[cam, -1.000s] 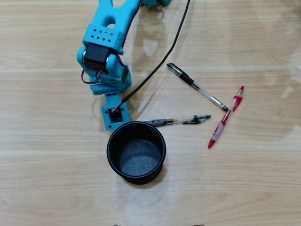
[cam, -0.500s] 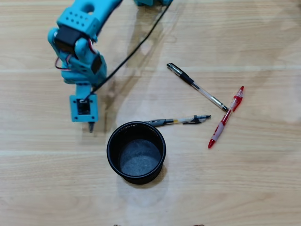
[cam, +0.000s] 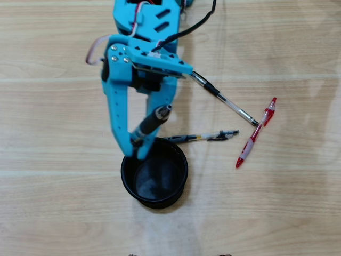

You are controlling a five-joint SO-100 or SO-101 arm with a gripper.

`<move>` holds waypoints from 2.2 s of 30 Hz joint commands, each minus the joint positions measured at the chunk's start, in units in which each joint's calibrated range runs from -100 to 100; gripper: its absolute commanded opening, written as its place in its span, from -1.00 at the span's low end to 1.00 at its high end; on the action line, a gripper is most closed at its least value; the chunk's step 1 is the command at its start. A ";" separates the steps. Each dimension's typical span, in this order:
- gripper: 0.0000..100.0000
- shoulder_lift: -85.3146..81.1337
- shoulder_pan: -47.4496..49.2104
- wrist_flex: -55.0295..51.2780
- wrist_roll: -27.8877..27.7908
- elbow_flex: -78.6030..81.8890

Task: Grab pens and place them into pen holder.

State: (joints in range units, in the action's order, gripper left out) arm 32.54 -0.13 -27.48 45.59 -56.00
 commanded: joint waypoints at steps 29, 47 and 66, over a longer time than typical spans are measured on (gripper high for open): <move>-0.73 -4.82 0.77 11.28 -2.62 26.26; -0.72 -36.01 36.82 -64.70 -31.11 26.08; -0.47 -18.26 25.37 -51.21 -14.80 60.12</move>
State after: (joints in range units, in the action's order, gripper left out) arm 14.68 26.21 -84.15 30.31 1.55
